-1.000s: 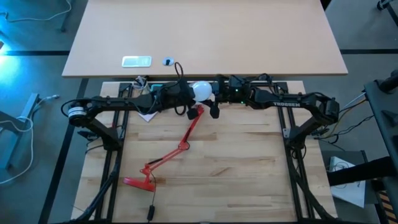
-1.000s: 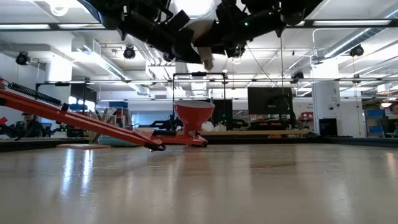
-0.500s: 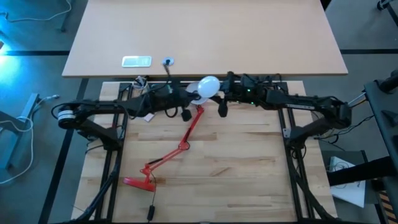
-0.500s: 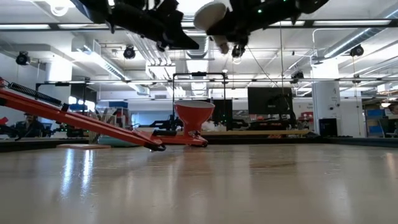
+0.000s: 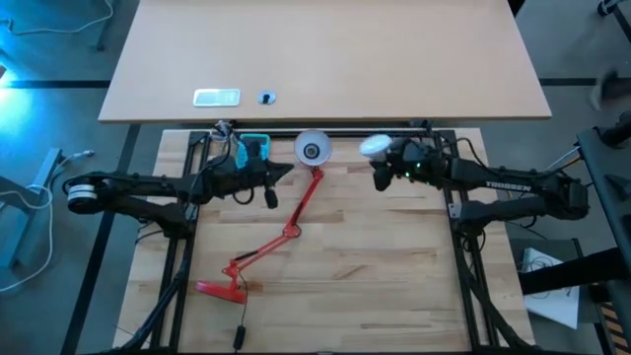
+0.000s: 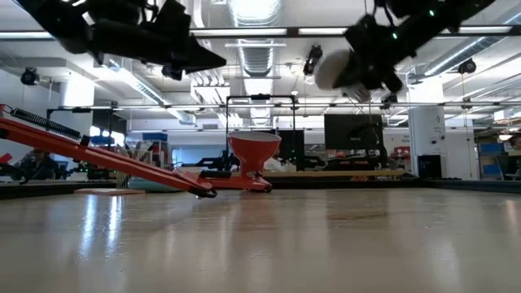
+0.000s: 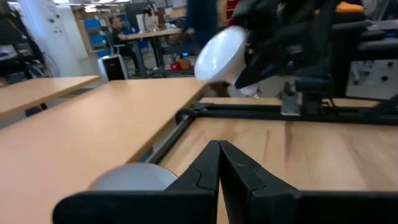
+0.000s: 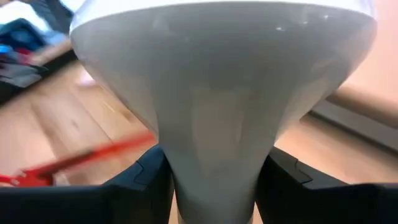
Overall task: Screw lightbulb
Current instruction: Remove the light bulb from the red lamp
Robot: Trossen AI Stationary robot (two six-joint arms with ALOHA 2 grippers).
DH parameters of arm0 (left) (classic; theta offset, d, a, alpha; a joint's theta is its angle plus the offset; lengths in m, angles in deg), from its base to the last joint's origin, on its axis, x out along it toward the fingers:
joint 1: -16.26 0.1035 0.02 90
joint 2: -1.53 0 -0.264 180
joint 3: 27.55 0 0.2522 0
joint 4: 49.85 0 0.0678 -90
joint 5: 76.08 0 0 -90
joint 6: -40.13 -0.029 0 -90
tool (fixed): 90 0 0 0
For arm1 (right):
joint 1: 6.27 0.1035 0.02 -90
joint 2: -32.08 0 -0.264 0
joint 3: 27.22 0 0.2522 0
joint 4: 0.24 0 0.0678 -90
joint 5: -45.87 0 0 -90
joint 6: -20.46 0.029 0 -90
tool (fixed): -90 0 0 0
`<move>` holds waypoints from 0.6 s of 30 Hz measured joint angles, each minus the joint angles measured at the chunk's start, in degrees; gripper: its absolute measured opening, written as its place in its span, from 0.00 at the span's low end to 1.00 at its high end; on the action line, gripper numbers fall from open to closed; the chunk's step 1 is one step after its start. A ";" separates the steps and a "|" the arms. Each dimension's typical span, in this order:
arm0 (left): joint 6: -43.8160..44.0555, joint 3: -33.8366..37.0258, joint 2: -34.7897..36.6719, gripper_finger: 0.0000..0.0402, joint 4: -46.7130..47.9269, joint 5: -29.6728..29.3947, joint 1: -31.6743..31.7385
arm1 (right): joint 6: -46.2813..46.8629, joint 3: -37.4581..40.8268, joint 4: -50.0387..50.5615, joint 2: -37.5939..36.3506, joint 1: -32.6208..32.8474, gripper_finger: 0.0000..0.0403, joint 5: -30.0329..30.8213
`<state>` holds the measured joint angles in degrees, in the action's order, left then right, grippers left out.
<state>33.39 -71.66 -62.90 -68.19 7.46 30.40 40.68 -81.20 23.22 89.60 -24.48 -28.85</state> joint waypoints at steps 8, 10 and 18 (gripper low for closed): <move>0.28 5.18 3.05 0.00 -0.14 -0.04 -1.90 | 23.21 3.87 19.94 -0.04 -0.04 0.41 2.86; 0.30 6.32 3.32 0.00 -0.12 -0.09 -2.24 | 27.35 3.87 26.23 -0.03 -0.04 0.41 4.72; 0.30 7.69 4.37 0.00 -0.08 -0.37 -2.37 | 37.41 7.26 33.71 0.53 -0.04 0.41 11.85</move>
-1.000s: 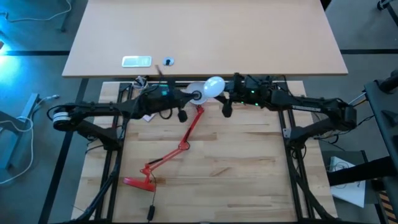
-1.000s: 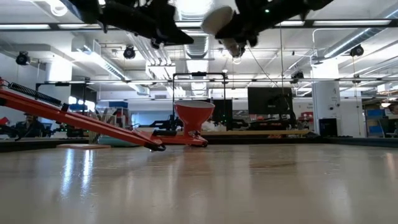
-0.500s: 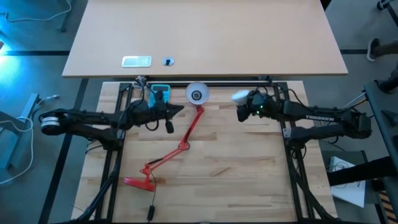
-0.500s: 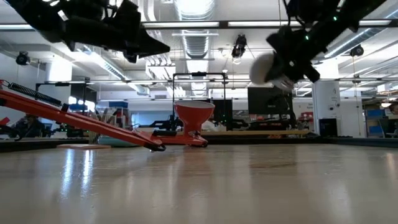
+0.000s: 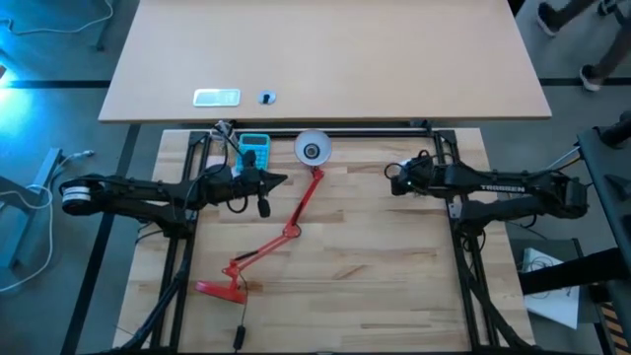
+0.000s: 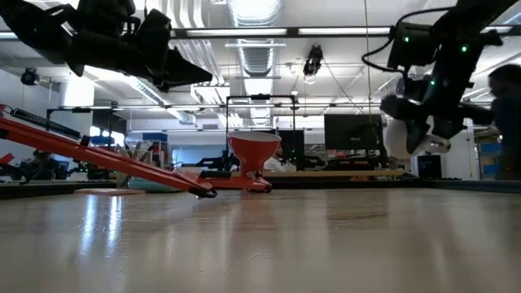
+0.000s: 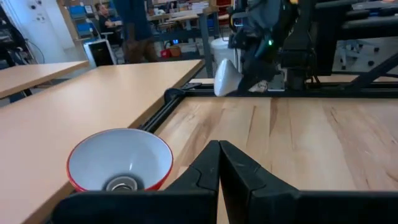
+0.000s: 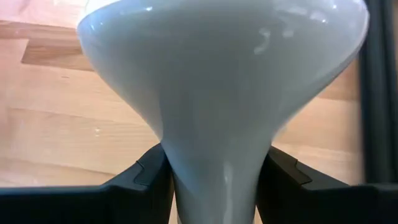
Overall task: Screw lightbulb
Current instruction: Remove the light bulb from the red lamp
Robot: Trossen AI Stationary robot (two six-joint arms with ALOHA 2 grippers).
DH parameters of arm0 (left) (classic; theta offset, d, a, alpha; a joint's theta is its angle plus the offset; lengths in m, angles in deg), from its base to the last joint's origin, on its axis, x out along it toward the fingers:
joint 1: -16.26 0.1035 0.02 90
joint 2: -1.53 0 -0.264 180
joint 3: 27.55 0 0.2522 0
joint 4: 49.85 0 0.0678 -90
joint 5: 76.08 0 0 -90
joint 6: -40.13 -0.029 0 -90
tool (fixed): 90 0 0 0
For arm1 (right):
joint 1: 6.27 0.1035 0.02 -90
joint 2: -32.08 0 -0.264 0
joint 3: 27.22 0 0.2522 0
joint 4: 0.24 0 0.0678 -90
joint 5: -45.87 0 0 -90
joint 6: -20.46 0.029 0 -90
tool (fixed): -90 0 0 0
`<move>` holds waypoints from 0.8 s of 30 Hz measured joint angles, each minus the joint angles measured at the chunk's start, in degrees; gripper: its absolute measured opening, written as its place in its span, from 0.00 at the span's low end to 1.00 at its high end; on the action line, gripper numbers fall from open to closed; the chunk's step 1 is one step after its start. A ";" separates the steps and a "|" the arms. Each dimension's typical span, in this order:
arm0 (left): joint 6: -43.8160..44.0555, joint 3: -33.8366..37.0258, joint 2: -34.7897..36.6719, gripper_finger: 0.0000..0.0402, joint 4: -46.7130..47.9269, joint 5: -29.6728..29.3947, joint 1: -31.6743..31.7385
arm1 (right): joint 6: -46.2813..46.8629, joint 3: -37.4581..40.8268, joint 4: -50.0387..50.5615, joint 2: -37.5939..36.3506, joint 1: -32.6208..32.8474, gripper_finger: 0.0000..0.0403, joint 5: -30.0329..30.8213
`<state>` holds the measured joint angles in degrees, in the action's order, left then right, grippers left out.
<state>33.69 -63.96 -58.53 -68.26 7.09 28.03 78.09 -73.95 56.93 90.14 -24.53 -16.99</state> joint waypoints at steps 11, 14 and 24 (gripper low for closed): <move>-0.33 0.00 2.83 0.00 1.16 -0.13 -0.07 | 8.17 6.65 -9.41 7.27 -5.27 0.41 10.97; -0.92 -0.03 4.33 0.00 2.40 -0.13 -0.07 | 6.07 6.23 -11.47 9.46 -10.13 0.41 11.85; -0.32 -0.12 7.98 0.00 7.20 -0.13 -0.07 | -7.40 6.25 -23.27 15.24 -18.68 0.47 7.19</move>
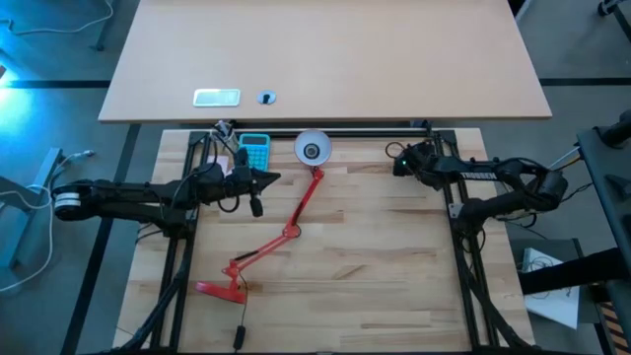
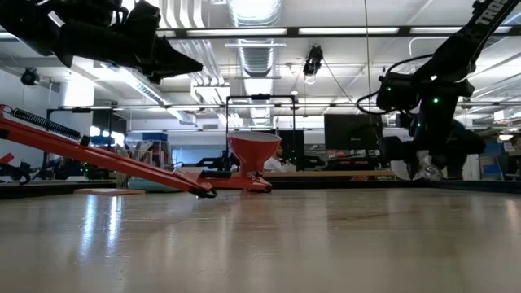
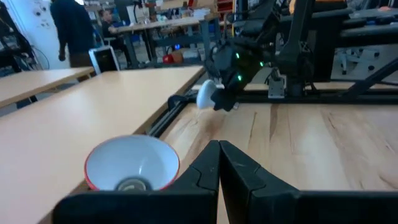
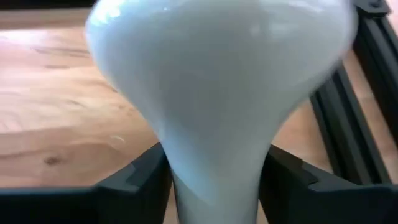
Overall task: Screw lightbulb
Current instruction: Remove the light bulb from the red lamp, then adjust the red lamp
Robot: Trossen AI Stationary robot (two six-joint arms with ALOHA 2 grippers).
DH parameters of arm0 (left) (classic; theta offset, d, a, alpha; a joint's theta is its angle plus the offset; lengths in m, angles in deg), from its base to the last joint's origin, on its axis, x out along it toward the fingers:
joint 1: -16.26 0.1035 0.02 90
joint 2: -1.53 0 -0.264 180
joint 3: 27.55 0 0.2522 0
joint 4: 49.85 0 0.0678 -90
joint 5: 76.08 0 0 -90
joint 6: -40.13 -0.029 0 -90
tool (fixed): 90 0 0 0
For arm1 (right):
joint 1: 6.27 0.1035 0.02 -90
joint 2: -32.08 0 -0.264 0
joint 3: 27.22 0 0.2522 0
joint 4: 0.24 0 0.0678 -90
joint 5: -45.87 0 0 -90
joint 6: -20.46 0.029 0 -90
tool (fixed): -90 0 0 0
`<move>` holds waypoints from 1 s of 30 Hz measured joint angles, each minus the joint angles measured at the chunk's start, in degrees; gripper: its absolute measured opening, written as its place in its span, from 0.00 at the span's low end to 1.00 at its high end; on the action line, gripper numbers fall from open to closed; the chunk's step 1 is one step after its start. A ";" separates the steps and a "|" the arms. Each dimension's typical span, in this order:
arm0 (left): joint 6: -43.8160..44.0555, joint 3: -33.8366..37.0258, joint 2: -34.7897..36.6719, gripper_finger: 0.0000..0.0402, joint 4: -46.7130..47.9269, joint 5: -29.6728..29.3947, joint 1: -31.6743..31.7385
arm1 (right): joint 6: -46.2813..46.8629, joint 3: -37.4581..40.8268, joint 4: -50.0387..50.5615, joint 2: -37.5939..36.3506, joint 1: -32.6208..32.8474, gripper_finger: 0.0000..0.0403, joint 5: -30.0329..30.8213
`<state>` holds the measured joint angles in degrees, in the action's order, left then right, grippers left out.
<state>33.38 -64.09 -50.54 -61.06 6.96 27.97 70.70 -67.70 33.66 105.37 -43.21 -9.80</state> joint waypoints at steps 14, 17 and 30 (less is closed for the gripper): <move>1.88 -0.01 5.53 0.00 5.85 -2.71 0.02 | -12.73 -1.03 -0.99 -11.16 0.81 0.79 -5.00; 1.72 -0.03 7.27 0.00 10.90 -2.71 0.02 | -13.76 -0.13 -0.49 -17.87 7.85 0.81 -1.26; 17.81 -0.03 3.10 0.00 11.67 -1.38 0.02 | -20.82 7.38 -17.67 -24.95 42.16 0.77 9.24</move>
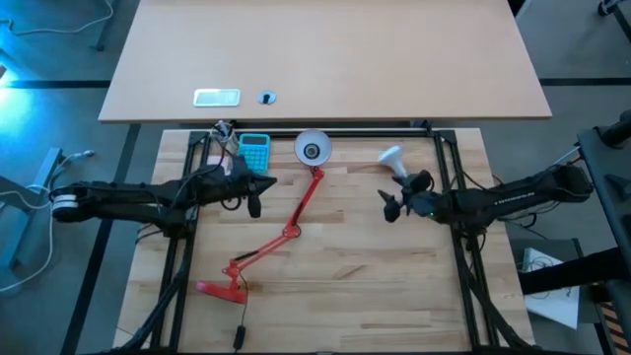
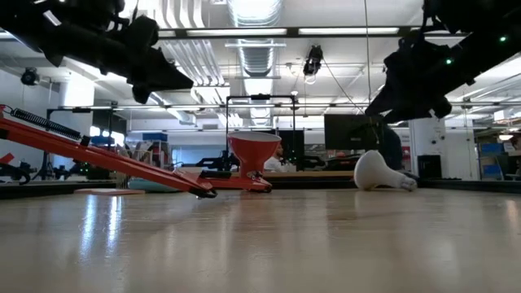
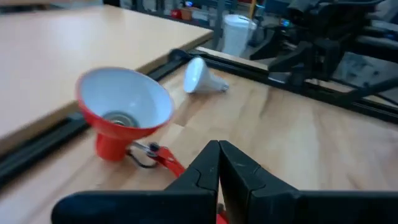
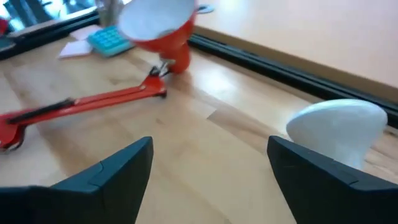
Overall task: Screw lightbulb
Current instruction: Adjust the red lamp
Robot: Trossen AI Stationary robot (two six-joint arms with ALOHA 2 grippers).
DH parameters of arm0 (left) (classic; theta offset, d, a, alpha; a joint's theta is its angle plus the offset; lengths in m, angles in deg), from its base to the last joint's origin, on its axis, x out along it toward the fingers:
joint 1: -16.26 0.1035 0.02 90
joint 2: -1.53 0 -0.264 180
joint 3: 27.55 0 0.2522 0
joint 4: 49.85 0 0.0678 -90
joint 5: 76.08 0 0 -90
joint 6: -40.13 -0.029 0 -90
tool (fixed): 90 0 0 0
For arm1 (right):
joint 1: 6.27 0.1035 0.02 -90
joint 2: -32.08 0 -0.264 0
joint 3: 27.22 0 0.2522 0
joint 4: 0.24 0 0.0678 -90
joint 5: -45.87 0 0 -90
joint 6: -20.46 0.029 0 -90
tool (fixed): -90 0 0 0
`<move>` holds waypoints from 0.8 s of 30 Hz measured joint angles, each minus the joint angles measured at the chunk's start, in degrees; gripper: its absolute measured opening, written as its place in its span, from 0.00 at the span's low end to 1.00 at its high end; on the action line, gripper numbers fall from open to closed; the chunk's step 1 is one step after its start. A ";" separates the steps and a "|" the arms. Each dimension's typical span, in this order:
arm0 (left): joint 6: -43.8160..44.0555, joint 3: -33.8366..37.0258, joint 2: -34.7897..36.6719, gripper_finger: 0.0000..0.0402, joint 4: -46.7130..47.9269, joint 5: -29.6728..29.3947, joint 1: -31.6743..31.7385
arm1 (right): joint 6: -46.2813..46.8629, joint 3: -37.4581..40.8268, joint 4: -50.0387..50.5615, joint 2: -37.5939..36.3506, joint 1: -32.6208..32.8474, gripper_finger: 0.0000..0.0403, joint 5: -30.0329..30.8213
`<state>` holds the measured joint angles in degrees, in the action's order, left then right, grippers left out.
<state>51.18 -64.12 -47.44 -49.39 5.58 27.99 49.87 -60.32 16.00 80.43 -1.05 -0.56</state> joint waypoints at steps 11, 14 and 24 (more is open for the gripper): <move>3.31 0.00 -9.89 0.00 -9.30 5.02 0.70 | 15.83 0.10 7.82 4.79 -5.40 0.72 -1.41; 3.65 0.00 -13.07 0.04 -9.24 4.51 0.76 | 15.06 -0.08 8.03 6.49 -9.52 0.73 -6.06; 14.60 -2.44 -28.15 0.35 -7.91 0.79 -0.72 | 5.70 -4.86 8.92 8.36 -15.79 0.71 -12.49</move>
<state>65.78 -66.56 -75.59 -57.30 6.37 27.27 55.58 -65.18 24.92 88.79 -16.83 -13.06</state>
